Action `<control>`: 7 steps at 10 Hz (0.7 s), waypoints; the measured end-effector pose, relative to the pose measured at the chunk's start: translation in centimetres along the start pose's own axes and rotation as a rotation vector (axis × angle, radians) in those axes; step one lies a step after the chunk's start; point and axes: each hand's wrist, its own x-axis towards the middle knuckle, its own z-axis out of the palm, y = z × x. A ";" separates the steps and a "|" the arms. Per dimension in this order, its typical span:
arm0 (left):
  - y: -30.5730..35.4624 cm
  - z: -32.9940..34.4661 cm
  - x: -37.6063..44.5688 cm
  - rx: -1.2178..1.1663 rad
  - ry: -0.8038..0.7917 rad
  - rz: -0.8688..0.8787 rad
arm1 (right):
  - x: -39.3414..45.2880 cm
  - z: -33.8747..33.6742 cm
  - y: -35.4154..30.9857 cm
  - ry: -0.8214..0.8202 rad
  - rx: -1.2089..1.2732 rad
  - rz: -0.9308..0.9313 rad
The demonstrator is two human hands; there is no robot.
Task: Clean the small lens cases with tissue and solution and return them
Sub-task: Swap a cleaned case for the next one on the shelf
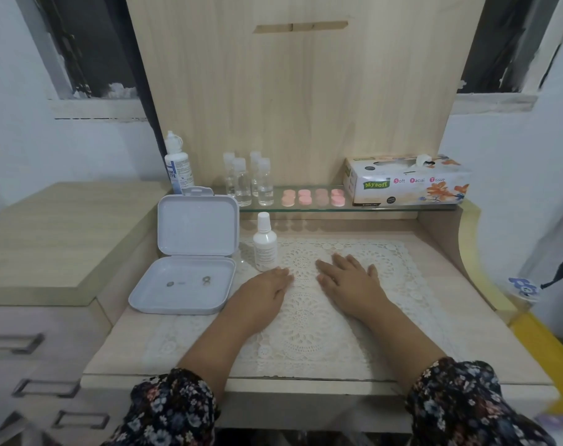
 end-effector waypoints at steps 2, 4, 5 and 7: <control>0.0 -0.2 0.4 -0.007 0.001 -0.002 | 0.4 -0.2 -0.1 -0.005 0.003 0.002; -0.1 -0.1 0.6 0.005 0.004 0.001 | 0.6 -0.3 0.0 -0.012 -0.001 -0.001; -0.1 -0.2 0.6 0.007 0.007 -0.001 | 0.7 -0.3 -0.1 -0.016 0.003 -0.004; -0.1 -0.1 0.6 0.019 0.015 0.001 | 0.7 -0.4 -0.1 -0.015 0.024 -0.005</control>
